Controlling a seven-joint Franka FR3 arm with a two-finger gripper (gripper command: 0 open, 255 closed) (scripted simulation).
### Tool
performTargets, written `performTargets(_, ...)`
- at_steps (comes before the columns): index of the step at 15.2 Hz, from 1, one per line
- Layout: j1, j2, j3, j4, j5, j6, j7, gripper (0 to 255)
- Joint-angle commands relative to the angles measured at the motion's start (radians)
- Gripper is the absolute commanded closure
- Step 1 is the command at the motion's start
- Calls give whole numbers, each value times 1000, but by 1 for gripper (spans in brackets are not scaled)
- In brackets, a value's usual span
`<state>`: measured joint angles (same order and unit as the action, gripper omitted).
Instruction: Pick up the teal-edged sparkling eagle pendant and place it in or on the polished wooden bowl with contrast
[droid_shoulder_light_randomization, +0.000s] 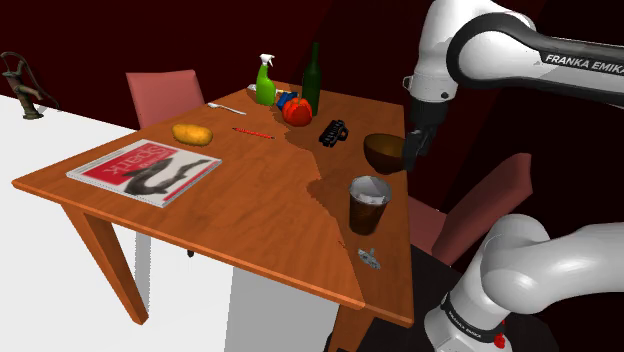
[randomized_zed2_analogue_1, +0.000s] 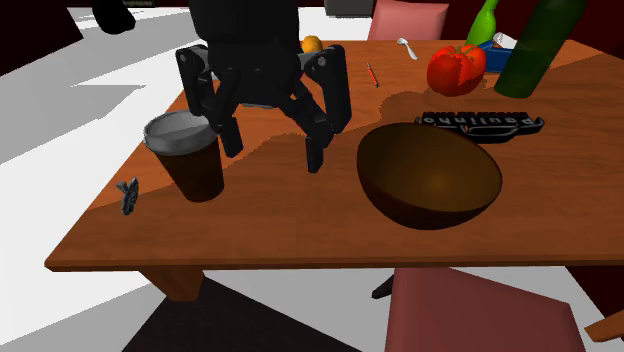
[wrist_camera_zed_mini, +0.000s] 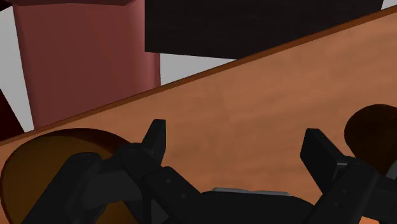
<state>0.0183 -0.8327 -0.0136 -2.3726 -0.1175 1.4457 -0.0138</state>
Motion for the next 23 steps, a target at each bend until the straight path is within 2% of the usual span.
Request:
performTargets(1,0,0,0,0,0,0,0,0)
performTargets(10,129,-80,123,-152,190,132,69,0)
performTargets(13,213,-90,146,-191,236,187,115,0)
performTargets(20,329,-86,266,-251,385,326,163,0)
performTargets(23,337,-83,278,-278,398,359,164,0)
